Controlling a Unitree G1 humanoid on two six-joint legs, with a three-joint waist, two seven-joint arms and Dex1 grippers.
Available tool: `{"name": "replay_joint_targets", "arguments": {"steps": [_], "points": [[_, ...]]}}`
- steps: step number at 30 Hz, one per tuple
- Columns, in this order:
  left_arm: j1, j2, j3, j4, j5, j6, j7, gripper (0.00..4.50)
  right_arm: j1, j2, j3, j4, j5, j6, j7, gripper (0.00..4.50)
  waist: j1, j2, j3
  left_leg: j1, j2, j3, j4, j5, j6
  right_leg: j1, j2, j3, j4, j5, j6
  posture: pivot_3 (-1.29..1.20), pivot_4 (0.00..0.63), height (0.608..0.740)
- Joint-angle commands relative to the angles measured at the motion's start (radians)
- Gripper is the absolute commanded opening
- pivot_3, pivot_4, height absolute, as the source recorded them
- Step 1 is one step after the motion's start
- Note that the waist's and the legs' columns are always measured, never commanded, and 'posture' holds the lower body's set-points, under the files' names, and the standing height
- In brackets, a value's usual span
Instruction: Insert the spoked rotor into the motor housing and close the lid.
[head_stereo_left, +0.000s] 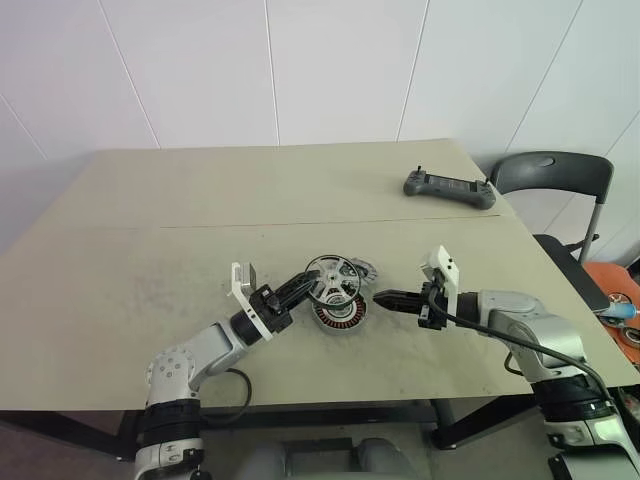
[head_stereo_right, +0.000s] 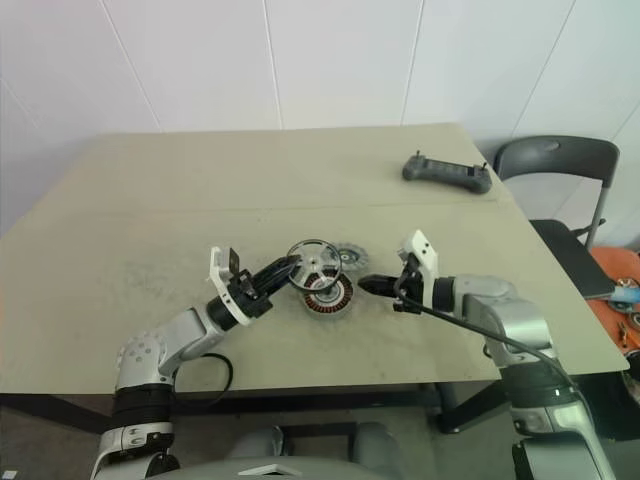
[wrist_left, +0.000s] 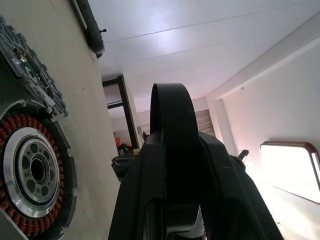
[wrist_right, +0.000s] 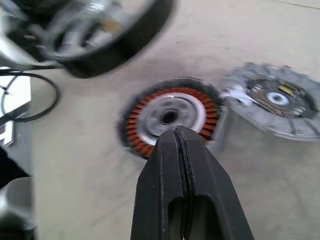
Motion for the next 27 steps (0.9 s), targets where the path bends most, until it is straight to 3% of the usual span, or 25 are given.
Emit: {"name": "replay_joint_targets", "arguments": {"steps": [1, 16, 27], "points": [[-0.032, -0.001, -0.006, 0.009, -0.001, -0.005, -0.026, 0.78, 0.008, -0.02, -0.035, -0.081, 0.043, 0.015, -0.004, 0.0, 0.0, 0.0, 0.0, 0.0, 0.0, 0.0, 0.001, 0.0, 0.0, 0.0, 0.0, 0.0, 0.0, 0.0, 0.0, 0.0, 0.0, 0.74], [-0.132, 0.003, -0.031, 0.213, 0.16, 0.0, -0.146, 0.78, 0.051, -0.032, -0.085, -0.167, 0.093, 0.046, -0.08, 0.0, 0.003, -0.001, 0.0, -0.002, 0.0, 0.0, 0.003, 0.0, 0.0, 0.0, 0.0, 0.0, 0.0, 0.0, 0.0, 0.0, 0.0, 0.74], [-0.149, -0.023, -0.032, 0.249, 0.263, 0.002, -0.217, 0.78, 0.071, -0.037, -0.095, -0.172, 0.103, 0.04, -0.102, 0.0, 0.002, -0.001, 0.0, -0.002, -0.001, 0.0, 0.003, 0.0, 0.0, 0.0, 0.0, 0.0, -0.001, 0.0, 0.0, 0.0, 0.0, 0.74]]}}
